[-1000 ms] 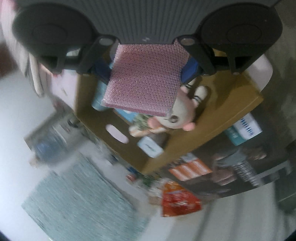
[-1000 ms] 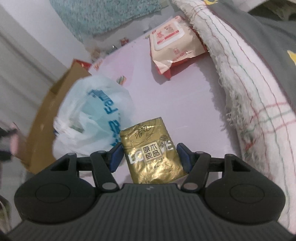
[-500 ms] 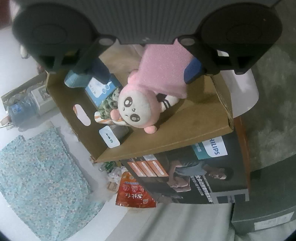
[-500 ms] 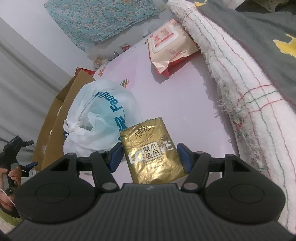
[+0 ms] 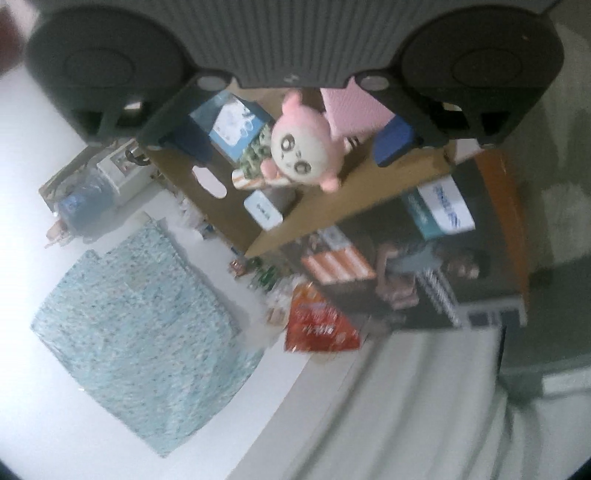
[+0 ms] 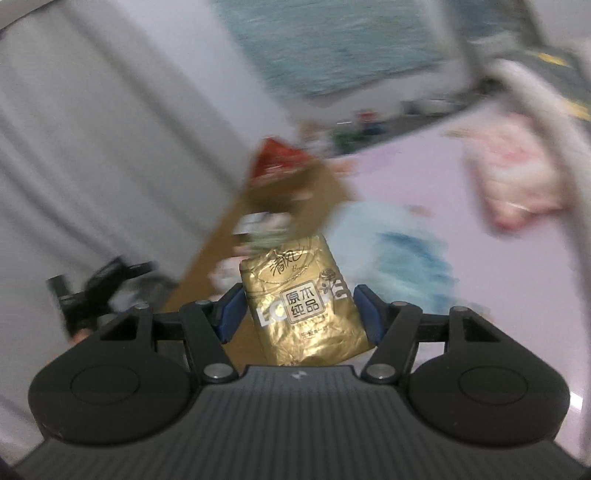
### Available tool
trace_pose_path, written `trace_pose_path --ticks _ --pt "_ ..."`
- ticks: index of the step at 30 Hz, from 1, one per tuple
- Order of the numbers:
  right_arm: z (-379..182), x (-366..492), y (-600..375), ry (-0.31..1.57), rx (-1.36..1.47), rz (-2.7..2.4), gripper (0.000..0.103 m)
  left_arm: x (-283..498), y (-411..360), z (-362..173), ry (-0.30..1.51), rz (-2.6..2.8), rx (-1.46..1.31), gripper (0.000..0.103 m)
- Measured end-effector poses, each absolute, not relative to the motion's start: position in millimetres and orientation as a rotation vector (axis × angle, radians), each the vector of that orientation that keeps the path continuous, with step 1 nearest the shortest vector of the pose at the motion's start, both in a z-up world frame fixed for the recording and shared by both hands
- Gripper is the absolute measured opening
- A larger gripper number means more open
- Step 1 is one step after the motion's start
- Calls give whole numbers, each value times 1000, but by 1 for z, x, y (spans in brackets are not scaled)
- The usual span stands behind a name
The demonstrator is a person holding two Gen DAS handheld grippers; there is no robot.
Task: Organize soft objects
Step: 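Open the left tool to drop the sponge while the right tool carries the gold packet to the box, then open the right tool to drop the gold packet into the box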
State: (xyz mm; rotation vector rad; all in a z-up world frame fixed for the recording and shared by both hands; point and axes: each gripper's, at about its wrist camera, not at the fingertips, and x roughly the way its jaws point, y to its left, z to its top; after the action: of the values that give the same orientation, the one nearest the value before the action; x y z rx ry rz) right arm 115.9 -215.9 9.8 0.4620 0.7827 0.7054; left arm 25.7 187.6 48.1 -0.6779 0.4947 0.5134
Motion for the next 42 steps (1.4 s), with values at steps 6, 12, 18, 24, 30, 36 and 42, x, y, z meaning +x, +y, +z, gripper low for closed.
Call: trace_pose_path --ticks 6,12,18,24,30,36,42 --pt "32 147 -86 847 324 972 63 19 189 52 513 463 -527 100" --pt "-3 175 30 1001 109 999 63 16 196 38 559 438 -443 100" --pt "-43 177 82 1077 -121 936 64 9 212 26 582 445 -449 100" --pt "-65 174 98 1115 -188 928 64 8 217 18 606 450 -434 100" --pt "-63 175 98 1119 -181 914 69 9 217 14 623 433 -438 100" --pt "-47 175 75 1098 -64 915 77 8 209 16 625 419 -414 100" --pt "-26 165 41 1013 84 914 83 7 192 27 620 397 -334 101"
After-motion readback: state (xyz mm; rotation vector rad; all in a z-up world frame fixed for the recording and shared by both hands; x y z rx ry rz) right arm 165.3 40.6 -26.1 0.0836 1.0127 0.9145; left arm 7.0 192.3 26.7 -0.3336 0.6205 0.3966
